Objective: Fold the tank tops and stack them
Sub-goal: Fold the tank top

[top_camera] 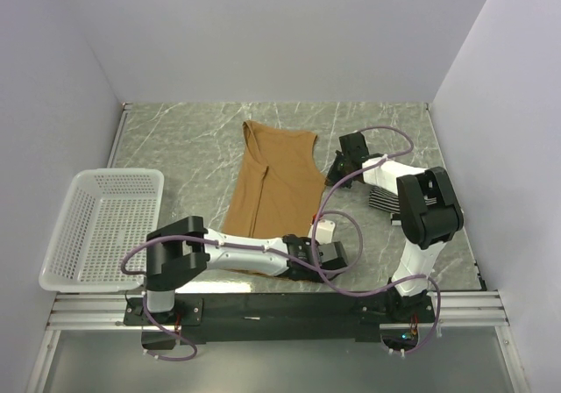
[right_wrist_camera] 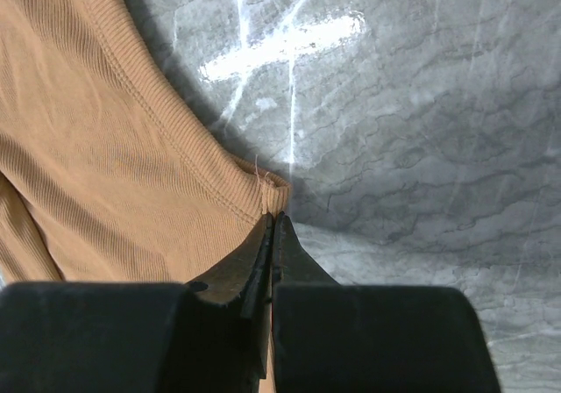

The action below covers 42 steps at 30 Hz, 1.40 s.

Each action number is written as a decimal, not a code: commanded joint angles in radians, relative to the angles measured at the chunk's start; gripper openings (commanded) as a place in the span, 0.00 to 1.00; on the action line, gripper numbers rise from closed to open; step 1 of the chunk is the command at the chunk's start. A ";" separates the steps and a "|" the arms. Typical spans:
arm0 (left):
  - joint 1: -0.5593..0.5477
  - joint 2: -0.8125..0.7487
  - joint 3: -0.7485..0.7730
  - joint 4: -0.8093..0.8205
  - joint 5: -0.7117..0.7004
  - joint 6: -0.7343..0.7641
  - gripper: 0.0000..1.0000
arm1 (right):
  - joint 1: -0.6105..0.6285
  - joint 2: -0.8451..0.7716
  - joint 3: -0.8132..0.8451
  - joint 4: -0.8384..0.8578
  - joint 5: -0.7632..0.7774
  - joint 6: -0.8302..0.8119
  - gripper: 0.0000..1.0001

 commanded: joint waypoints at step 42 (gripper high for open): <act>0.138 -0.577 -0.627 0.336 0.050 -0.286 0.01 | 0.181 0.114 0.359 -0.182 0.154 -0.053 0.00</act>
